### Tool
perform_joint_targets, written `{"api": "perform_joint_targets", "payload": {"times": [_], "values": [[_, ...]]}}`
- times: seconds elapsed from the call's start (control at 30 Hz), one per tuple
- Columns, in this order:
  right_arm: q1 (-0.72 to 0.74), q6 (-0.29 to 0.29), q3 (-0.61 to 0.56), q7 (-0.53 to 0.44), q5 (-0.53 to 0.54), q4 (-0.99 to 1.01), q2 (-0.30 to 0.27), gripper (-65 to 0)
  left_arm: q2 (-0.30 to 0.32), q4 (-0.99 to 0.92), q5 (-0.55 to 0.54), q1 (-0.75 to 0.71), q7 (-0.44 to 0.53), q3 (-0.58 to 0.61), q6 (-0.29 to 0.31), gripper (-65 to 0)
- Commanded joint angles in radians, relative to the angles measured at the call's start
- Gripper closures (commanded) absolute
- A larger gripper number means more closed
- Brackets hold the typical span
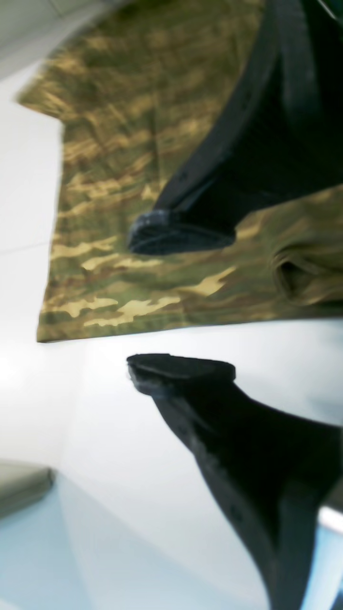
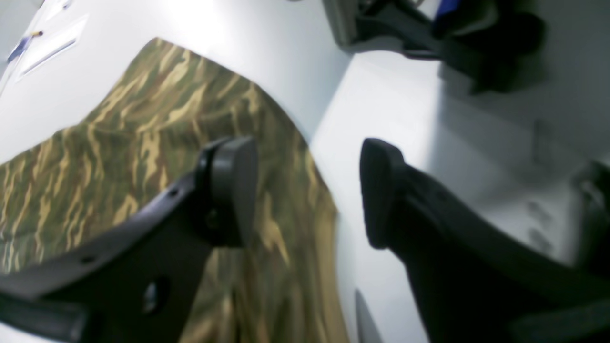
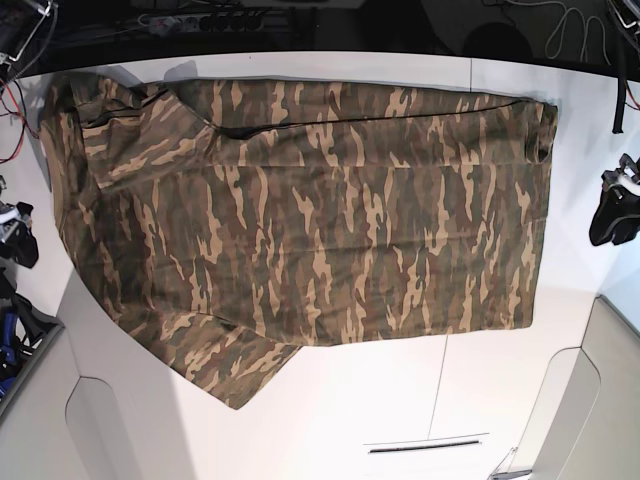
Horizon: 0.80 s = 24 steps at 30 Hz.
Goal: Fold the T-shirt properly
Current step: 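Release and move both grippers to the shirt's hem corners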
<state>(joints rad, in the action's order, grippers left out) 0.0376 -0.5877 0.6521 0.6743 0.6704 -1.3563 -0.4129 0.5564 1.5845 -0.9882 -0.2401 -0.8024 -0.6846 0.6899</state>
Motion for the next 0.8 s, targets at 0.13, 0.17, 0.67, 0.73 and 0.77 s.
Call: {"api": "perform_joint_targets", "payload": {"times": [0.13, 0.17, 0.67, 0.73, 0.77], "values": [[0.168, 0.001, -0.108, -0.119, -0.094, 0.165, -0.024, -33.9, 0.056, -0.106, 0.115, 0.157, 0.119, 0.152, 0.000, -36.1], [0.196, 0.002, -0.127, -0.137, -0.114, 0.201, -0.024, -33.9, 0.057, -0.142, 0.134, 0.194, 0.119, 0.177, -0.002, -36.1], [0.517, 0.016, -0.254, -0.403, -0.381, 0.723, -0.023, -33.9, 0.061, -0.908, 0.327, 0.695, 0.271, 0.476, -0.035, -36.1], [0.525, 0.016, -0.254, -0.433, -0.387, 0.774, -0.019, -33.9, 0.061, -0.983, 0.327, 0.731, 0.294, 0.497, -0.035, -36.1], [0.524, 0.016, -0.256, -0.442, -0.388, 0.791, -0.017, -33.9, 0.059, -1.011, 0.327, 0.746, 0.298, 0.503, -0.035, -36.1]]}}
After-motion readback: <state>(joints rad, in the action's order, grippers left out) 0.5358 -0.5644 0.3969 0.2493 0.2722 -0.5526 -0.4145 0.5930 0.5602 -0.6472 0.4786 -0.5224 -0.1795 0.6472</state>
